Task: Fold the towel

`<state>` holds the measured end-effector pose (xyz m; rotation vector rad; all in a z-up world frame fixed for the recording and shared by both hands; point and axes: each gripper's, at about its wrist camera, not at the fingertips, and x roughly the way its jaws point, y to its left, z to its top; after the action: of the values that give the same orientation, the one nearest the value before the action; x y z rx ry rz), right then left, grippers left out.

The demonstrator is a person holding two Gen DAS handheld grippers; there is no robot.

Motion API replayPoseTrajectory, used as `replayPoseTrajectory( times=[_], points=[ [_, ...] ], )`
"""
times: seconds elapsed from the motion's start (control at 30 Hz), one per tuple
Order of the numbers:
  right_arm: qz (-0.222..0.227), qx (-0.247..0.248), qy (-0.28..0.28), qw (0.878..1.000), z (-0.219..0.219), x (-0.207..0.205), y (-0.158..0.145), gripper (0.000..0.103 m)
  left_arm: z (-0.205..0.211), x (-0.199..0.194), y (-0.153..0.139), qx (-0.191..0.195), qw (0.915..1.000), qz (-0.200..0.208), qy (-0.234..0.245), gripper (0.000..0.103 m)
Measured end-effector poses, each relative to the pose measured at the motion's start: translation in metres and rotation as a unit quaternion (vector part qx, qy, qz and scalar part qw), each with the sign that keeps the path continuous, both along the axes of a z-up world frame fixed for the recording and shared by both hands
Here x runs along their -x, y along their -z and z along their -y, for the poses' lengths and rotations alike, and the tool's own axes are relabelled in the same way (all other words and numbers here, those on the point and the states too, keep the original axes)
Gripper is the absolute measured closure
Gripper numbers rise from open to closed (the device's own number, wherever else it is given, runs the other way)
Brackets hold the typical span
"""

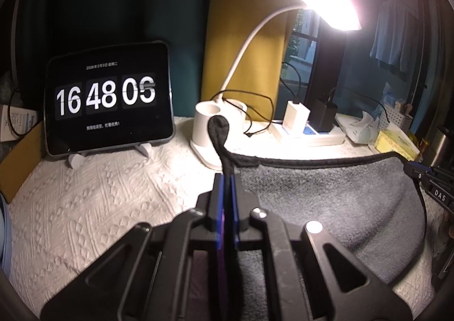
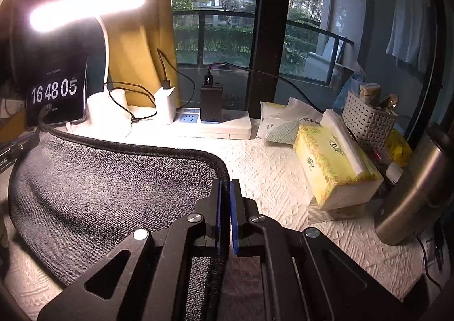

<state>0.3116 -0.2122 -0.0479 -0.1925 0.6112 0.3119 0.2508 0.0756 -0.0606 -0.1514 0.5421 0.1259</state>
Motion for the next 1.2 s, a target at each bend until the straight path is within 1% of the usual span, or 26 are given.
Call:
replayPoseTrajectory(
  times=[0.3, 0.53, 0.9, 1.03, 1.2],
  points=[
    [-0.004, 0.003, 0.0, 1.0, -0.003, -0.01, 0.008, 0.097, -0.002, -0.009, 0.01, -0.003, 1.0, -0.008, -0.002, 0.098],
    [-0.013, 0.009, -0.001, 1.0, -0.008, -0.02, 0.02, 0.097, -0.005, -0.019, 0.021, -0.005, 0.9995, -0.029, -0.008, 0.098],
    [-0.042, 0.023, 0.0, 0.999, -0.013, -0.036, 0.039, 0.097, -0.007, -0.038, 0.031, 0.002, 0.9973, -0.073, -0.009, 0.098],
    [-0.053, 0.025, -0.001, 0.998, -0.013, -0.041, 0.042, 0.097, -0.013, -0.043, 0.035, 0.013, 0.9955, -0.092, -0.018, 0.095],
    [-0.076, 0.029, 0.0, 0.997, -0.014, -0.047, 0.046, 0.097, -0.019, -0.05, 0.044, 0.029, 0.9928, -0.115, -0.019, 0.094]
  ],
)
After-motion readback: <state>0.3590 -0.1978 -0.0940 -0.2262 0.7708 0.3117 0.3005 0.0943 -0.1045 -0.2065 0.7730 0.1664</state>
